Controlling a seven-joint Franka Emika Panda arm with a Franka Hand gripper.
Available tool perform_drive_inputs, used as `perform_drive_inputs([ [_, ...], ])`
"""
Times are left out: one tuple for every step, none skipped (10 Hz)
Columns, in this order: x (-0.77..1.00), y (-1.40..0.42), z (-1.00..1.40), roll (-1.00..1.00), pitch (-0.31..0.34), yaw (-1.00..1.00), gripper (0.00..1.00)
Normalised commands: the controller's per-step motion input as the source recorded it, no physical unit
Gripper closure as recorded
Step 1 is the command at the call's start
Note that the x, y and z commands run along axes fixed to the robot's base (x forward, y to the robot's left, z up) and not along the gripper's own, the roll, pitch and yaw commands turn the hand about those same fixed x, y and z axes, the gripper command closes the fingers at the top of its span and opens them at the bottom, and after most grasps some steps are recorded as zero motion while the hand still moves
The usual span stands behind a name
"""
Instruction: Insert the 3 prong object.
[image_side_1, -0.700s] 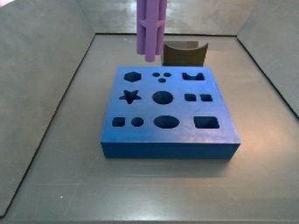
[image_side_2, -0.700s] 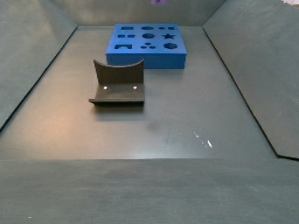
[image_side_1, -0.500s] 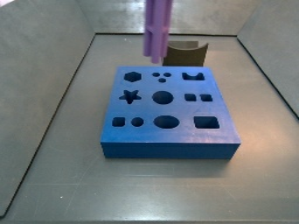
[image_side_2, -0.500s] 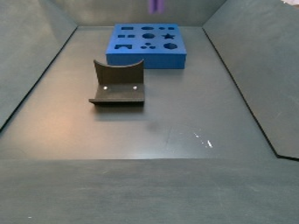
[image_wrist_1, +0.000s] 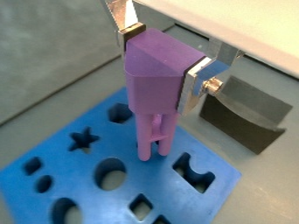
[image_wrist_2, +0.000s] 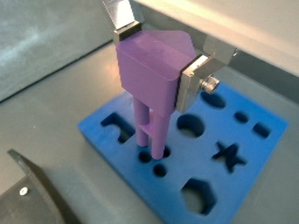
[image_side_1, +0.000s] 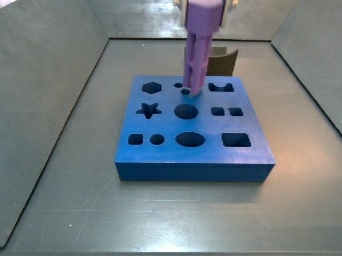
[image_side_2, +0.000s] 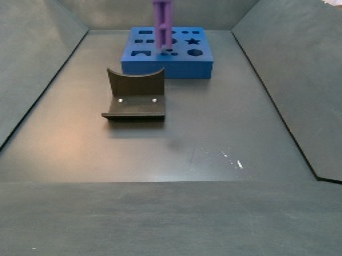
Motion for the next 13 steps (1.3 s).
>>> perform_drive_inputs([
  [0.00, 0.23, -0.21, 0.02, 0.000, -0.01, 1.00],
  [0.00, 0.03, -0.09, 0.00, -0.003, 0.00, 1.00],
  [-0.16, 0.00, -0.13, 0.00, -0.044, 0.00, 1.00],
  [-0.29, -0.03, -0.14, -0.02, -0.099, 0.03, 1.00],
  [-0.33, 0.00, -0.14, -0.03, -0.107, 0.09, 1.00],
  [-0.43, 0.00, -0.15, 0.00, -0.104, 0.08, 1.00],
  [-0.27, 0.00, -0.22, 0.00, -0.100, 0.13, 1.00],
  [-0.01, 0.00, -0.39, 0.00, -0.086, 0.13, 1.00],
  [0.00, 0.00, -0.57, 0.00, -0.101, 0.06, 1.00],
  [0.00, -0.07, -0.66, 0.00, -0.154, 0.01, 1.00],
  [0.00, -0.16, -0.65, 0.00, -0.170, 0.00, 1.00],
  [0.00, -0.13, -0.47, -0.04, -0.229, 0.00, 1.00],
  [0.00, 0.00, 0.00, 0.00, -0.001, 0.00, 1.00],
])
